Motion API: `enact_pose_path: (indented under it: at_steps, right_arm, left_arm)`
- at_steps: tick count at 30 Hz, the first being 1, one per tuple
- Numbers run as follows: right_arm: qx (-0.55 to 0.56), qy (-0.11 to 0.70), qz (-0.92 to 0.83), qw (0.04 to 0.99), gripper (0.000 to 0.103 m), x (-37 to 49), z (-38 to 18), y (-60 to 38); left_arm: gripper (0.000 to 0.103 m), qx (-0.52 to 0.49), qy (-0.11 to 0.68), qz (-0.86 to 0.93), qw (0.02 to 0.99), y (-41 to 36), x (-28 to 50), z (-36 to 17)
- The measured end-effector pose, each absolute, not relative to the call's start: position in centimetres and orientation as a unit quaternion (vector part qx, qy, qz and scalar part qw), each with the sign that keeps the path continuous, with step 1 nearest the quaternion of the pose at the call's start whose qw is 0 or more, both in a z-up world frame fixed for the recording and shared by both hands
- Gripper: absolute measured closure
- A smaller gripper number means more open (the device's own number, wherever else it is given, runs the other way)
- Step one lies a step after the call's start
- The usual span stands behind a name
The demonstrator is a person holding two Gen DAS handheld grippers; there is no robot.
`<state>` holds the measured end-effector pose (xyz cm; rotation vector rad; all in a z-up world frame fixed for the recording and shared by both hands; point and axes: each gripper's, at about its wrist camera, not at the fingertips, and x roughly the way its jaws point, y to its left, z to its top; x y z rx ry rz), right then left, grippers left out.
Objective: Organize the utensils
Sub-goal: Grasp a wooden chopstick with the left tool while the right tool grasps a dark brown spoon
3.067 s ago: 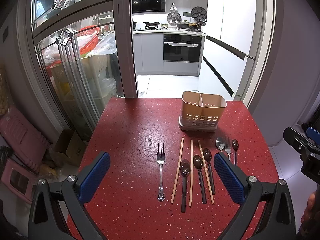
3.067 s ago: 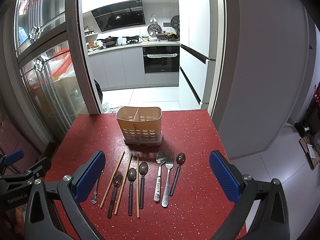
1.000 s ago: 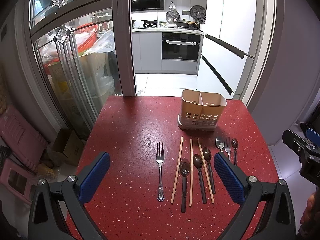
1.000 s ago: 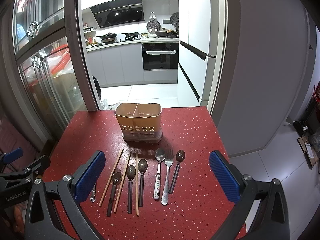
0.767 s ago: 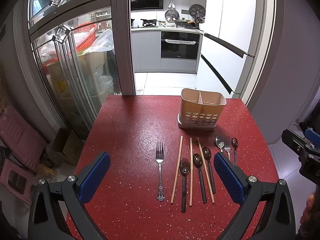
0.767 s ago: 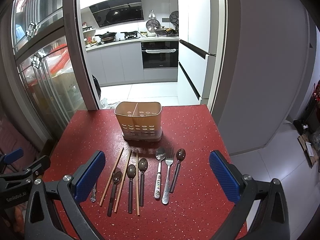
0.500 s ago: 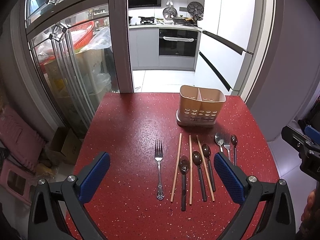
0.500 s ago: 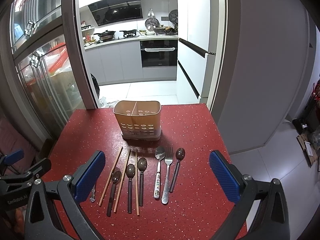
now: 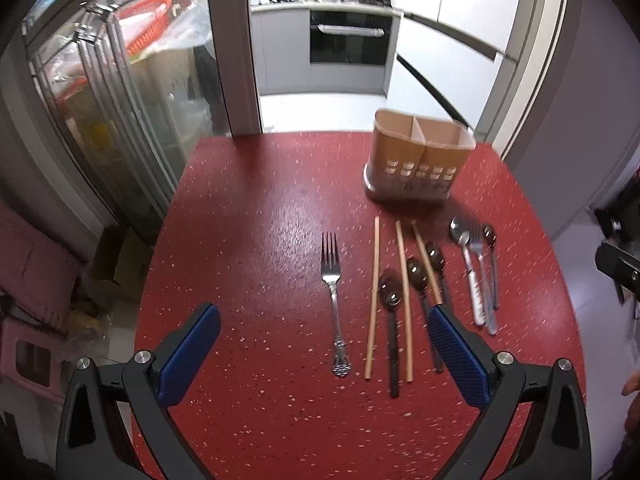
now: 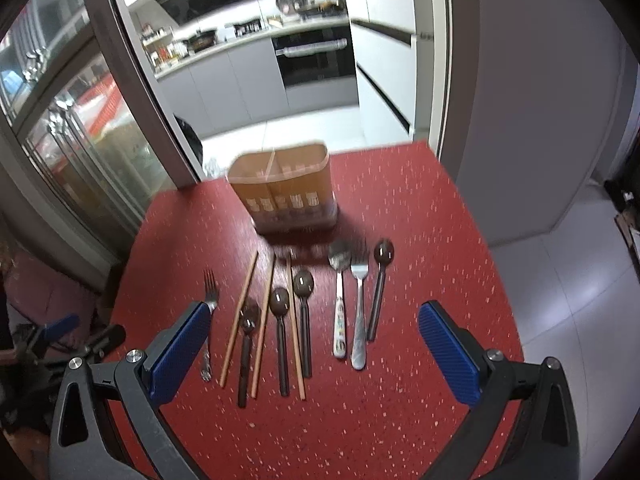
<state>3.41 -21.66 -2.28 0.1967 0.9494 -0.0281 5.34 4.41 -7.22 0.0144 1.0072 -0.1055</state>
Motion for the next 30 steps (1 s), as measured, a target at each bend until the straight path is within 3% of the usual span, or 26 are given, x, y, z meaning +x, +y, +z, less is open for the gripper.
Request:
enact_pose_path:
  at_steps: [16, 19, 24, 26, 30]
  right_arm:
    - [0.114, 0.609, -0.033, 0.784, 0.000, 10.4, -14.2, -25.8]
    - [0.123, 0.617, -0.035, 0.776, 0.002, 11.8, -15.6, -26.4]
    - [0.123, 0.632, -0.044, 0.764, 0.022, 14.2, -17.8, -27.4]
    - [0.134, 0.634, -0.051, 0.760, 0.030, 15.0, -18.5, -28.1]
    - [0.143, 0.635, -0.072, 0.755, 0.032, 16.2, -19.7, -29.3]
  left_arm:
    - [0.000, -0.015, 0.571, -0.023, 0.821, 4.4, 11.8, -18.2]
    - [0.005, -0.020, 0.584, -0.021, 0.811, 4.1, 12.7, -19.5]
    - [0.005, -0.023, 0.594, -0.011, 0.804, 3.7, 14.3, -21.5]
    - [0.012, -0.020, 0.597, -0.009, 0.802, 3.4, 14.7, -21.9]
    - [0.013, -0.030, 0.596, -0.027, 0.802, 2.2, 15.4, -22.0]
